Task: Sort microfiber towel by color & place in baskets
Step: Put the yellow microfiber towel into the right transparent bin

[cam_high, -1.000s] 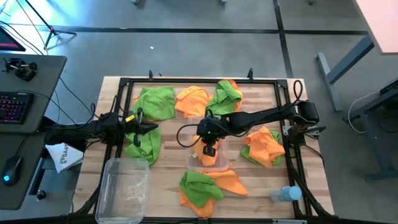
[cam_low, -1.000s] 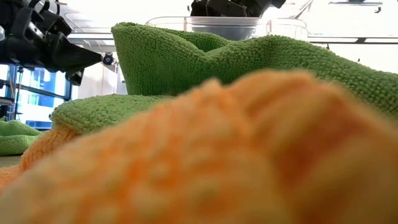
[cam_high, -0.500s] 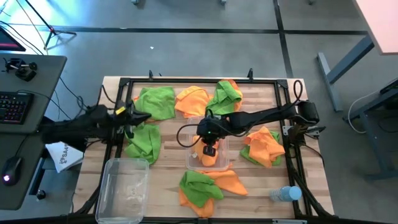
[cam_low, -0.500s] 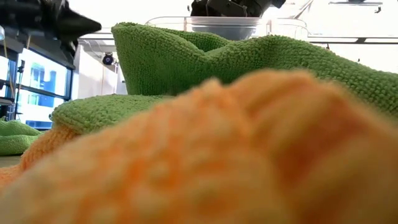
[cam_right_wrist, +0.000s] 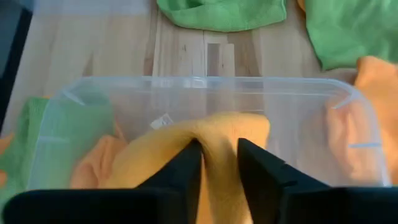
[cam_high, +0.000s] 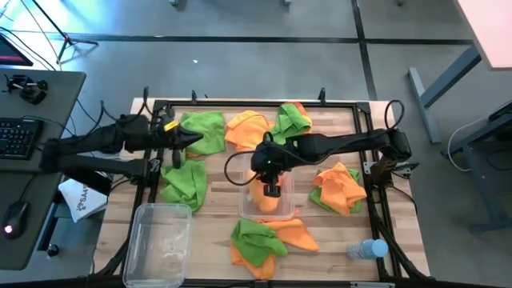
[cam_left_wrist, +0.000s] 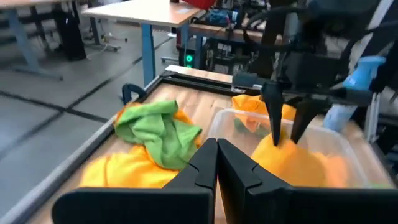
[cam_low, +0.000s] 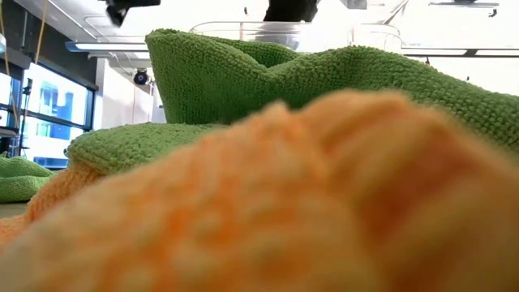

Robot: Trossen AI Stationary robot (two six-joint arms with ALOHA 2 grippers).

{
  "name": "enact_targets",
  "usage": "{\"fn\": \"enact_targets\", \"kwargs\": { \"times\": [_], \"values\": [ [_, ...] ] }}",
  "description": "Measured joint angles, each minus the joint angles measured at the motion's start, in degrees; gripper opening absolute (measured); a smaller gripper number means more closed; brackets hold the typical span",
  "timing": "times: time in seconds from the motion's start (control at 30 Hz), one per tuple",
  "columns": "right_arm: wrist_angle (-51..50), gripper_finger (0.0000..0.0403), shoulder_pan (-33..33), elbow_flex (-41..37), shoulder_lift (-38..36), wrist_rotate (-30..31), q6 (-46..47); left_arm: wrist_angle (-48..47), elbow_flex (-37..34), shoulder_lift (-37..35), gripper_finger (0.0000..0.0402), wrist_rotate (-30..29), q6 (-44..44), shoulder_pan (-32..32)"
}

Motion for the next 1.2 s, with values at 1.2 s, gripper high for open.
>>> {"fn": "enact_targets", "kwargs": {
  "times": [1.2],
  "values": [
    [-15.6,0.0166,0.0,1.9,-11.3,1.1,5.0,0.8,11.3,7.3,0.0000,-0.6,6.8,-0.1]
  ]
}}
